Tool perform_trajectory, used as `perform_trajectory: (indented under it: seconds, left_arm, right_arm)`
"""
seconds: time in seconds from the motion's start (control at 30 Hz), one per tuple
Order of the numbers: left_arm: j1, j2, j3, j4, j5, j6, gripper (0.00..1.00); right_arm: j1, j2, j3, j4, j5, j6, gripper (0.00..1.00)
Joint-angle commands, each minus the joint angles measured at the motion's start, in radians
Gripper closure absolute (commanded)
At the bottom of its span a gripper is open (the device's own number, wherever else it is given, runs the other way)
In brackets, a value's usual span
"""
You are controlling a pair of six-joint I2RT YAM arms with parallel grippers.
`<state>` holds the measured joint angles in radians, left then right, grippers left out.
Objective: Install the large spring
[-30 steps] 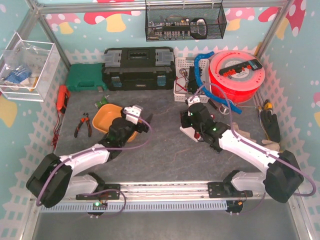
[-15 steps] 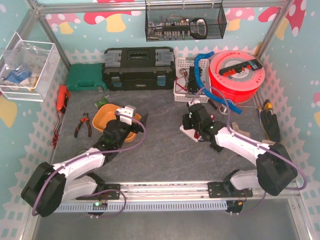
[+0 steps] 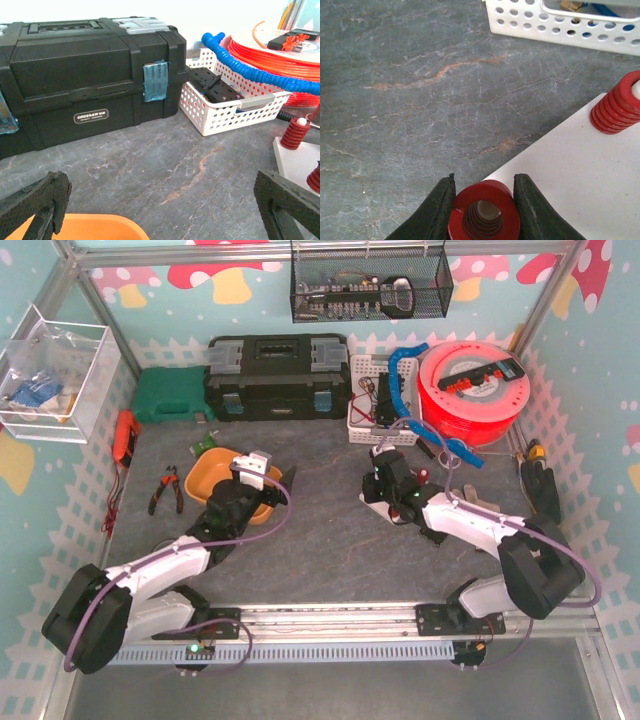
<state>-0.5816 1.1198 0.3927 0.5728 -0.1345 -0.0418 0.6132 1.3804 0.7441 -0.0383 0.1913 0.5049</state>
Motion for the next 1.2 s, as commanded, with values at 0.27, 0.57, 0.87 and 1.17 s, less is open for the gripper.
perform_trajectory:
  seconds: [0.27,0.57,0.87,1.17]
  left_arm:
    - [0.008,0.001,-0.029,0.015,-0.001,-0.023,0.01]
    - [0.009,-0.018,-0.032,0.008,-0.016,-0.015,0.01]
    - [0.037,-0.046,-0.064,0.084,-0.075,0.009,0.01]
    - [0.228,-0.009,-0.089,0.263,-0.063,0.086,0.01]
  right_arm:
    - [-0.004,0.044,-0.006,0.064,0.023,-0.012,0.77]
    - [-0.006,0.017,0.003,0.049,0.022,-0.003,0.60]
    - [-0.019,-0.121,0.038,0.020,0.144,-0.012,0.40]
    - [-0.113,-0.221,-0.016,0.297,0.549,-0.197,0.06]
